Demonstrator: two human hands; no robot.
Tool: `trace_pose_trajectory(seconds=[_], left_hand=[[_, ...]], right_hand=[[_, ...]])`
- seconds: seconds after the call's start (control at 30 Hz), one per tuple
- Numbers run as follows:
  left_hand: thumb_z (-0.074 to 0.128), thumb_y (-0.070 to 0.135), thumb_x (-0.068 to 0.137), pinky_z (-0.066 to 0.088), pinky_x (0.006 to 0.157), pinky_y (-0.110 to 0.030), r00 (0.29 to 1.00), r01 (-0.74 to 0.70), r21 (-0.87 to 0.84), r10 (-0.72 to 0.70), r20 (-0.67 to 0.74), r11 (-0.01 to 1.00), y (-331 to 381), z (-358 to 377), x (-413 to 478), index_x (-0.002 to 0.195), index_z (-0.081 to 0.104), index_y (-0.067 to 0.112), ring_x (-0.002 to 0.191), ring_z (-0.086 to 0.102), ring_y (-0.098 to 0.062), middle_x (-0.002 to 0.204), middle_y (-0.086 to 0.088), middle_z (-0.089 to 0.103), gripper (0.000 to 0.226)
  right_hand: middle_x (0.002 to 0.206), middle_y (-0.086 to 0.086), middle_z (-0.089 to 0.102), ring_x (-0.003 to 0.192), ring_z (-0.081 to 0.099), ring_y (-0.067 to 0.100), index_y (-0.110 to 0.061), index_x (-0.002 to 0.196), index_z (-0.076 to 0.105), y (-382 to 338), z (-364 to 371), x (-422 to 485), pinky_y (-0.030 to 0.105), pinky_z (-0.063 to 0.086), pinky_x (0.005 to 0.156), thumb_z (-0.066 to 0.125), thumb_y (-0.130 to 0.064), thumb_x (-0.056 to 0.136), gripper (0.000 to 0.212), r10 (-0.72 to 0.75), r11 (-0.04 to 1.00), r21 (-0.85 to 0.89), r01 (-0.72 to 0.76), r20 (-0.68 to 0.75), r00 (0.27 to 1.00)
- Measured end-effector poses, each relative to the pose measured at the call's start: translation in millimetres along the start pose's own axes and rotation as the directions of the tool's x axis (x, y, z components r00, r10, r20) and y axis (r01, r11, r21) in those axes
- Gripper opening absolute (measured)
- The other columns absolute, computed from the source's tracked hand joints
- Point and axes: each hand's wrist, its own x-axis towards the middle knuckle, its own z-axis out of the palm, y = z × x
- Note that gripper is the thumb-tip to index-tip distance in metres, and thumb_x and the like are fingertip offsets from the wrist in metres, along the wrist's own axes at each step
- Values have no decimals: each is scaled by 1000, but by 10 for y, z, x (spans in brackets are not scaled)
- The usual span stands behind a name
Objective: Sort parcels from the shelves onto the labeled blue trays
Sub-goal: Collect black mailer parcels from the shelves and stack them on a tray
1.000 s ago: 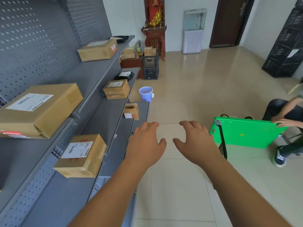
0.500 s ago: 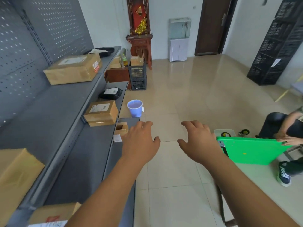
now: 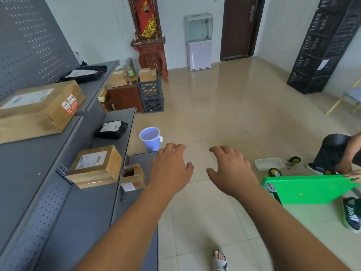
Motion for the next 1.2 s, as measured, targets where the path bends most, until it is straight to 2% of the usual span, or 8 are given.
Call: trace_pose_trajectory(seconds=[0.2, 0.4, 0.6, 0.73, 0.83, 0.97, 1.2], left_hand=[[56, 43, 95, 47, 100, -44, 998, 52, 10, -52, -23, 999, 119, -27, 1081, 146, 45, 26, 128, 48, -28, 146, 0, 46, 55], [59, 41, 95, 47, 102, -45, 988, 136, -108, -142, -53, 985, 132, -29, 1930, 145, 47, 28, 131, 45, -26, 149, 2, 45, 54], [59, 39, 95, 48, 99, -42, 982, 169, -143, -179, -57, 975, -179, 7, 2796, 145, 47, 26, 130, 45, -26, 148, 3, 44, 52], [60, 40, 94, 48, 99, -48, 981, 160, -188, -177, -80, 969, -499, 17, 3493, 142, 50, 25, 127, 49, -27, 143, 3, 50, 51], [59, 40, 95, 49, 99, -46, 983, 131, -225, -156, -97, 966, -702, -53, 4031, 143, 50, 26, 126, 50, -24, 144, 3, 50, 51], [58, 40, 96, 46, 97, -41, 985, 94, -187, -118, -125, 978, -941, -144, 4720, 144, 49, 26, 129, 48, -24, 144, 3, 50, 51], [57, 40, 96, 42, 100, -38, 985, 110, -160, -130, -117, 981, -1271, -151, 5649, 145, 48, 27, 129, 47, -24, 145, 4, 49, 52]], right_hand=[[152, 0, 41, 137, 40, 29, -28, 151, 37, 196, -227, 1256, 46, 36, 108, 59, -40, 94, 62, -65, 997, 42, 64, 2, 998], [151, 0, 41, 136, 41, 29, -29, 150, 38, 155, -290, 2304, 45, 36, 107, 59, -40, 93, 62, -151, 988, 30, 151, 18, 988], [150, 0, 43, 134, 43, 29, -28, 149, 40, -32, -212, 3255, 46, 39, 106, 59, -41, 93, 61, -196, 981, 9, 196, 30, 980], [151, 0, 42, 135, 42, 28, -28, 150, 39, -218, -171, 3955, 45, 39, 104, 58, -39, 94, 60, -198, 980, -20, 198, 5, 980], [151, 0, 42, 135, 41, 28, -28, 150, 38, -365, -216, 4473, 45, 39, 105, 57, -39, 94, 59, -177, 984, -30, 177, -10, 984], [151, 0, 42, 135, 41, 28, -28, 150, 39, -508, -266, 5071, 46, 39, 106, 59, -38, 93, 61, -135, 991, -26, 134, -42, 990], [150, -1, 42, 135, 41, 28, -27, 149, 39, -678, -233, 6071, 45, 38, 107, 59, -38, 93, 60, -137, 991, 9, 137, -36, 990]])
